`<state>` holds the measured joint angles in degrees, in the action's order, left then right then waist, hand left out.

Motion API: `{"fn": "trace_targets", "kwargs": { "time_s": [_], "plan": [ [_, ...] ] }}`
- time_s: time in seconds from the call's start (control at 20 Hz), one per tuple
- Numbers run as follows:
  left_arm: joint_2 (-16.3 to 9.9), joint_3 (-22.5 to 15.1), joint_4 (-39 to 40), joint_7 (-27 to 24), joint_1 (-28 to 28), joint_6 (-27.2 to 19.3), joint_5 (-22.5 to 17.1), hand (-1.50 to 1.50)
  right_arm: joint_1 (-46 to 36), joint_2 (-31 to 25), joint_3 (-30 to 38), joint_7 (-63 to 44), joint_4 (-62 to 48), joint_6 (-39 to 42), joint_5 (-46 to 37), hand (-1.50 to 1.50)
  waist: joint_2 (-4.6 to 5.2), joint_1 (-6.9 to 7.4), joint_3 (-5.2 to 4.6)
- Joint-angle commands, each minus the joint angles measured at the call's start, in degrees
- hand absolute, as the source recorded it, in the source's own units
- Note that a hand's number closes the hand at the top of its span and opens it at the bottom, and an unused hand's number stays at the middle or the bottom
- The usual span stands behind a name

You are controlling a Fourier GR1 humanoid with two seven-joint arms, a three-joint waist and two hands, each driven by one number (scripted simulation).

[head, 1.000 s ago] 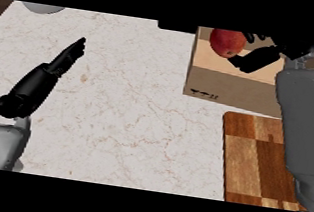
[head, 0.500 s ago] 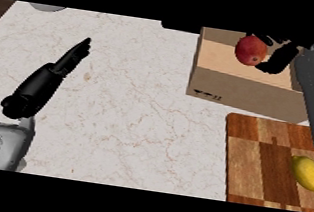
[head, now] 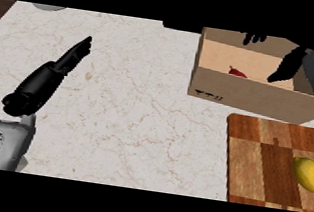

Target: Pick the pear from the cutting board and place it in the cardboard box

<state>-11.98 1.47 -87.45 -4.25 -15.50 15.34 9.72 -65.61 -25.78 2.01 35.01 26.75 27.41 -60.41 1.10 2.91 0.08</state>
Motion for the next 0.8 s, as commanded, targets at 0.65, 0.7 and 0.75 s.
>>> {"fn": "trace_targets", "kwargs": {
  "time_s": [0.65, 0.7, 0.75],
  "plan": [
    [0.37, -0.03, -0.44, -0.42, 0.03, 0.3, -0.25, 0.0, -6.65, -2.15, 36.09, -12.44, -17.82, 5.43, 35.21, -1.5, 0.73, 1.12, 0.04],
    [1.14, -0.54, 0.0, -0.53, 0.47, -0.62, 0.54, 0.0, -7.01, -6.35, 36.31, -13.27, -18.03, 8.95, 35.42, -1.5, 0.74, 0.82, 0.05],
    [-0.3, -0.01, -0.37, -1.04, -0.13, 0.35, 0.41, 0.0, -6.33, -4.52, 36.85, -12.25, -17.62, 4.83, 35.79, -1.5, 0.97, 1.54, 0.07]
  ]
}}
